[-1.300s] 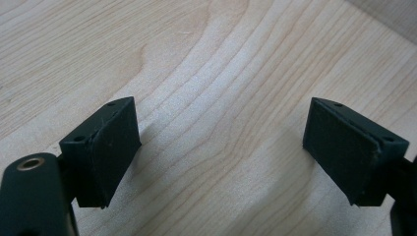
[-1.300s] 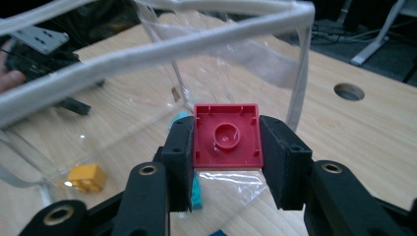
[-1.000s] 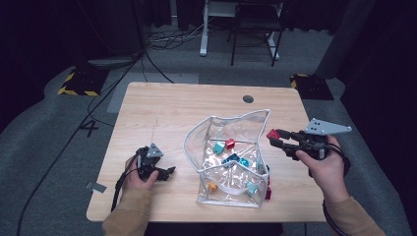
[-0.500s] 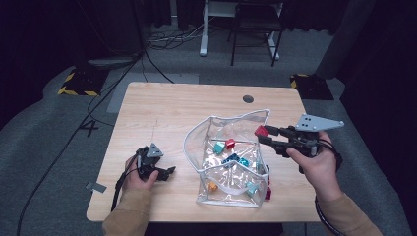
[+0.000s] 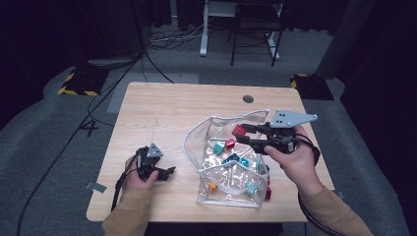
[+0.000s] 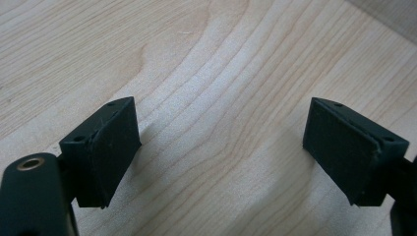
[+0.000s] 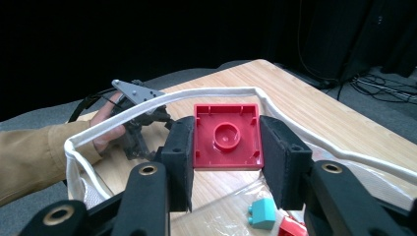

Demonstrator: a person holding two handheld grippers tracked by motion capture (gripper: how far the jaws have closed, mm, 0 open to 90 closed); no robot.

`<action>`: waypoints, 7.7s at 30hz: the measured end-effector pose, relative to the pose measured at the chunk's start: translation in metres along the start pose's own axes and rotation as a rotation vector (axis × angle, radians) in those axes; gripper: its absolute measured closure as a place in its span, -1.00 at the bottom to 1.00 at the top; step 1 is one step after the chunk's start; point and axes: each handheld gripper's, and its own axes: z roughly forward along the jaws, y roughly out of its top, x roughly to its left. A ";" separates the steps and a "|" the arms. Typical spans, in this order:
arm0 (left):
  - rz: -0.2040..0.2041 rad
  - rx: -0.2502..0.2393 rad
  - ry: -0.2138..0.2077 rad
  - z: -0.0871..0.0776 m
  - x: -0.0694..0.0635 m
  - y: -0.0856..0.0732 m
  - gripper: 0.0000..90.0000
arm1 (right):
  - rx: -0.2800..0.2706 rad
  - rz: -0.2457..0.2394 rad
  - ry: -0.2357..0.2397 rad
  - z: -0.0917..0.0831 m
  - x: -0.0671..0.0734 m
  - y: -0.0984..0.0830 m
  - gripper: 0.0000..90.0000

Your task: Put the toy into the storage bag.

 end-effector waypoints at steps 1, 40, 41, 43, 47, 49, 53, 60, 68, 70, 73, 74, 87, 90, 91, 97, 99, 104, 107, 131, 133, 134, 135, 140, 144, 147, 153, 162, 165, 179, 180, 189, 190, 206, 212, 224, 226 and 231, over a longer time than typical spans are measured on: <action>0.000 0.000 0.000 0.000 0.000 0.000 -0.68 | 0.001 -0.001 0.002 0.001 0.000 0.000 0.32; 0.000 0.000 0.000 0.000 0.000 0.000 -0.68 | 0.155 0.050 0.070 0.048 0.005 -0.022 0.12; 0.000 0.000 0.000 0.000 0.000 0.000 -0.68 | 0.163 0.051 0.066 0.048 0.005 -0.023 0.06; 0.002 0.000 0.002 0.000 0.000 0.000 -0.68 | 0.179 0.050 0.065 0.048 0.005 -0.024 -0.02; 0.002 0.000 0.002 0.000 0.000 0.000 -0.68 | 0.154 0.047 0.053 0.043 0.004 -0.022 -0.11; 0.002 0.000 0.002 0.000 0.000 0.000 -0.68 | 0.131 0.048 0.050 0.038 0.005 -0.019 -0.13; 0.002 0.000 0.002 0.000 0.000 0.000 -0.68 | 0.103 0.041 0.037 0.026 0.005 -0.013 -0.13; 0.001 0.000 0.002 0.000 0.000 0.000 -0.68 | 0.084 0.044 -0.016 0.001 -0.002 -0.013 -0.13; 0.000 0.000 0.000 0.000 0.000 0.000 -0.68 | 0.084 0.073 -0.083 -0.027 -0.015 -0.025 -0.13; 0.000 0.000 0.000 0.000 0.000 0.000 -0.68 | 0.079 0.084 -0.100 -0.033 -0.019 -0.028 -0.13; 0.000 0.000 0.001 0.000 0.000 0.000 -0.68 | 0.082 0.090 -0.129 -0.040 -0.024 -0.032 -0.13; 0.000 0.000 0.000 0.000 0.000 0.000 -0.68 | 0.083 0.096 -0.136 -0.043 -0.026 -0.034 -0.13; 0.000 0.000 0.000 0.000 0.000 0.000 -0.68 | 0.120 0.144 -0.218 -0.059 -0.047 -0.060 -0.14; 0.000 0.000 0.000 0.000 0.000 0.000 -0.68 | 0.143 0.158 -0.232 -0.057 -0.051 -0.071 -0.14; 0.000 0.000 0.000 0.000 0.000 0.000 -0.68 | 0.150 0.166 -0.231 -0.055 -0.052 -0.075 -0.14; 0.000 0.000 0.000 0.000 0.000 0.000 -0.68 | 0.187 0.201 -0.211 -0.044 -0.053 -0.098 -0.14; 0.000 0.000 0.000 0.000 0.000 0.000 -0.68 | 0.202 0.213 -0.204 -0.040 -0.053 -0.107 -0.15; 0.000 0.000 0.000 0.000 0.000 0.000 -0.68 | 0.246 0.216 -0.207 -0.030 -0.054 -0.124 -0.15; 0.001 0.000 0.001 0.000 0.000 0.000 -0.68 | 0.273 0.214 -0.214 -0.024 -0.055 -0.134 -0.16; 0.001 0.000 0.002 0.000 0.000 0.000 -0.68 | 0.392 0.260 -0.270 0.002 -0.078 -0.189 -0.11; 0.000 0.000 0.000 0.000 0.000 0.000 -0.68 | 0.397 0.254 -0.315 -0.001 -0.086 -0.190 -0.12; 0.001 0.000 0.002 0.000 0.000 0.000 -0.68 | 0.396 0.255 -0.332 -0.002 -0.089 -0.191 -0.13; 0.002 0.000 0.002 0.000 0.000 0.000 -0.68 | 0.397 0.253 -0.339 -0.004 -0.091 -0.191 -0.13; 0.000 0.000 0.001 0.000 0.000 0.000 -0.68 | 0.378 0.260 -0.323 -0.005 -0.089 -0.189 -0.19; 0.001 0.000 0.002 0.000 0.000 0.000 -0.68 | 0.383 0.253 -0.299 -0.001 -0.084 -0.191 -0.19; 0.001 0.000 0.002 0.000 0.000 0.000 -0.68 | 0.402 0.238 -0.296 0.002 -0.084 -0.194 -0.13; 0.001 0.000 0.002 0.000 0.000 0.000 -0.68 | 0.453 0.197 -0.304 0.005 -0.083 -0.197 0.06; 0.001 0.000 0.002 0.000 0.000 0.000 -0.68 | 0.427 0.197 -0.308 0.003 -0.082 -0.193 0.07; 0.002 0.000 0.002 0.000 0.000 0.000 -0.68 | 0.404 0.197 -0.306 -0.001 -0.080 -0.186 0.07; 0.000 0.000 0.001 0.000 0.000 0.000 -0.68 | 0.279 0.202 -0.280 -0.026 -0.071 -0.150 0.07; 0.001 -0.001 0.002 0.000 0.000 0.000 -0.68 | 0.269 0.198 -0.278 -0.028 -0.070 -0.147 0.07; 0.001 0.000 0.001 0.000 0.000 0.000 -0.68 | 0.209 0.171 -0.265 -0.040 -0.062 -0.122 0.07; 0.001 0.000 0.002 0.000 0.000 0.000 -0.68 | 0.201 0.170 -0.261 -0.042 -0.061 -0.119 0.07; 0.001 0.000 0.002 0.000 0.000 0.000 -0.68 | 0.098 0.145 -0.238 -0.062 -0.049 -0.084 0.07; 0.001 0.000 0.002 0.000 0.000 0.000 -0.68 | 0.071 0.129 -0.230 -0.067 -0.042 -0.072 0.07; 0.001 0.000 0.001 0.000 0.000 0.000 -0.68 | 0.042 0.106 -0.176 -0.061 -0.029 -0.047 0.07; 0.000 0.000 0.000 0.000 0.000 0.000 -0.68 | 0.041 0.099 -0.162 -0.057 -0.026 -0.043 0.07; 0.001 0.001 0.000 0.000 0.000 0.000 -0.68 | 0.047 0.077 -0.128 -0.044 -0.019 -0.030 0.07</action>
